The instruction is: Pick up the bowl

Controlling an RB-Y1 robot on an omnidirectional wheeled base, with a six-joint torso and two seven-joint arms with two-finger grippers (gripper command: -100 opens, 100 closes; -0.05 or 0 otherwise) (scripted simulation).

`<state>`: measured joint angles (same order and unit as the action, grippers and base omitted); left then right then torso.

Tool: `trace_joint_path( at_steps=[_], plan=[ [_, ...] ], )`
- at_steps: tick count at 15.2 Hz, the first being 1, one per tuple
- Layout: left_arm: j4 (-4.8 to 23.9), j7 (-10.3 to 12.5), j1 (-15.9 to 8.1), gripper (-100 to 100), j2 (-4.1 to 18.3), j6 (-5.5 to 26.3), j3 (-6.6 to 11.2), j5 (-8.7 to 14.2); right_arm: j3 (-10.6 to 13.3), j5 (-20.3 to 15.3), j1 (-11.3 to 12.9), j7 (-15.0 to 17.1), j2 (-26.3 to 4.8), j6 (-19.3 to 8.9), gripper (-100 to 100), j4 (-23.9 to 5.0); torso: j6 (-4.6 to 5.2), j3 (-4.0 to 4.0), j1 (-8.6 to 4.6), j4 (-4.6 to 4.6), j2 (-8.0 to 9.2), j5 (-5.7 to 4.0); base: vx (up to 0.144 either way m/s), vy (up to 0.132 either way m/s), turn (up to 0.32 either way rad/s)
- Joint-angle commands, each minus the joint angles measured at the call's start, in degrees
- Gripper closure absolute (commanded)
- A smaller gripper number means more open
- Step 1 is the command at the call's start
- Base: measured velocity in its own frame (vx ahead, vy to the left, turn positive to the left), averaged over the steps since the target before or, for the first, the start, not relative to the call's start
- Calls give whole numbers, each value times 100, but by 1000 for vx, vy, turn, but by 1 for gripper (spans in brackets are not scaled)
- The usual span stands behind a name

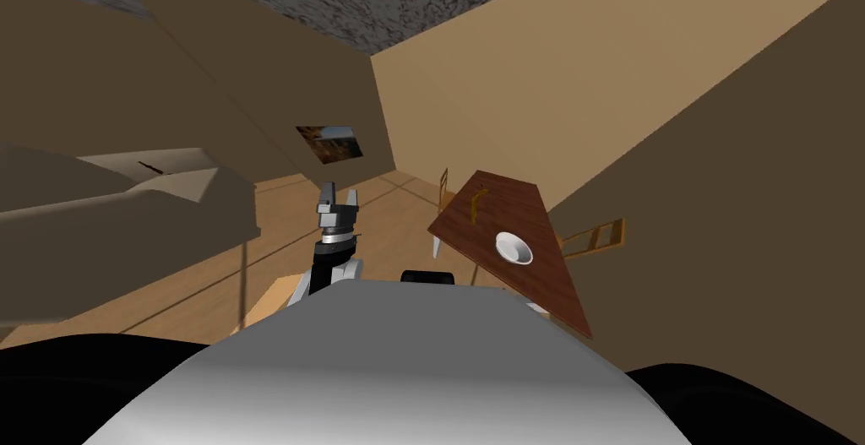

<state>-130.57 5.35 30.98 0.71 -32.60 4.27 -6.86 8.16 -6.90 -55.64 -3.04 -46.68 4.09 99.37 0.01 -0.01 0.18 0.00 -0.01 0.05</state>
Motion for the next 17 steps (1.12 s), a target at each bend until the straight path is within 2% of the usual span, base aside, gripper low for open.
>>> trace_joint_path(
  at_steps=[1,2,4,5,8,10,12,13,14,17],
  plan=[
    [0,0,0,0,0,0,0,0,55,-81,-132,-4,-211,-139,-100,-286,0,0,0,0,0,0,30,38,318],
    [0,0,-1,0,0,0,-1,0,98,-147,-267,-5,-351,-288,-100,-461,-6,0,-1,0,0,0,49,57,539],
    [0,0,-1,0,0,0,-1,0,98,-147,-267,-5,-394,-310,-100,-465,-8,-4,4,-1,-8,1,46,47,330],
    [0,0,0,0,0,0,0,0,143,-212,-397,-6,-569,-476,-100,-629,-2,-3,3,-1,-6,1,39,51,354],
    [0,0,-1,0,0,0,-1,0,190,-275,-519,-8,-734,-637,-100,-788,-7,-4,4,-1,-8,0,51,40,357],
    [0,0,-1,0,0,0,-1,0,288,-395,-738,-11,-1032,-931,-100,-1083,-10,-8,2,-3,-13,3,69,45,495],
    [0,0,-1,0,0,0,0,0,288,-395,-738,-11,-1032,-937,-100,-1083,-6,-10,7,-3,-19,1,65,33,270],
    [0,0,0,0,0,0,0,0,341,-451,-834,-12,-1163,-1075,-100,-1218,0,-8,4,-3,-13,1,47,26,256],
    [0,0,-1,0,0,0,0,0,341,-451,-834,-12,-1163,-1075,-100,-1218,-5,-6,3,-2,-10,2,43,20,296],
    [0,0,0,0,0,0,0,0,453,-554,-993,-15,-1383,-1323,-100,-1456,-5,-4,-1,-1,-7,0,52,15,363]
  ],
)
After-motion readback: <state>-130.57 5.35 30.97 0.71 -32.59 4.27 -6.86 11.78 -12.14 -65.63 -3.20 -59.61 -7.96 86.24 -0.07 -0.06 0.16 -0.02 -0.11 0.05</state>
